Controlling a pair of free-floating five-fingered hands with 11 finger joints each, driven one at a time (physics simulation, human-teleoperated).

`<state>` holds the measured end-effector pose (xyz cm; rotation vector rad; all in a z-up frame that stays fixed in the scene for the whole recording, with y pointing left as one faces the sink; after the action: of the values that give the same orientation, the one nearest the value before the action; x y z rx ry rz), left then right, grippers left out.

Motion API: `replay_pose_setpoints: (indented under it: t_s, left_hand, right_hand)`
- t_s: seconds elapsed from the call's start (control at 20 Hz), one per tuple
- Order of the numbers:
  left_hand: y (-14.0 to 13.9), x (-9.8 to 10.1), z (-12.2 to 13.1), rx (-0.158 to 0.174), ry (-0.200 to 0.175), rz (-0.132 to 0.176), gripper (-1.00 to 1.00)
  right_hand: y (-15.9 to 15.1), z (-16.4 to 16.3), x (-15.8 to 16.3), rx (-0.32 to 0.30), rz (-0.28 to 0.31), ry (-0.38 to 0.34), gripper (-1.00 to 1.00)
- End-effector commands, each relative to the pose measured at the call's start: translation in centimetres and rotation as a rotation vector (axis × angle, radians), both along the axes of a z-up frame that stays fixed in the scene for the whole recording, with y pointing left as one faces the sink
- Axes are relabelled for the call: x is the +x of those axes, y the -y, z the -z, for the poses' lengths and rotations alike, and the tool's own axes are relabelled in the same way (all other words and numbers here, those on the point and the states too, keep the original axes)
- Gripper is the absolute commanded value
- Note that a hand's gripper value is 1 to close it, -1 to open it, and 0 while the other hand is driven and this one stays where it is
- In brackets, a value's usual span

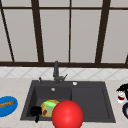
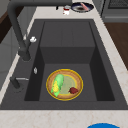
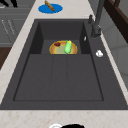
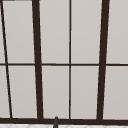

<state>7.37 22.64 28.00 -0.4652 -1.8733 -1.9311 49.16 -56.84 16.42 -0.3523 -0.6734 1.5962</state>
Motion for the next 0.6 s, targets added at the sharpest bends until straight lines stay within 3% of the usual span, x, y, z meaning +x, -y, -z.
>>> replay_pose_setpoints:
  t_s: [0.0, 0.35, 0.55]
  left_hand:
    - [0.0, 0.0, 0.0, 0.000, 0.000, 0.000, 0.00]
    - [0.0, 0.0, 0.0, 0.000, 0.000, 0.000, 0.00]
    - [0.0, 0.0, 0.0, 0.000, 0.000, 0.000, 0.00]
  right_hand:
    - [0.0, -1.5, -1.0, 0.000, 0.044, 0.027, -1.00]
    - [-1.4, -2.1, -3.4, -0.030, 0.021, 0.112, -1.00]
    - [-2.9, -1.3, -3.0, -0.055, 0.013, 0.077, -1.00]
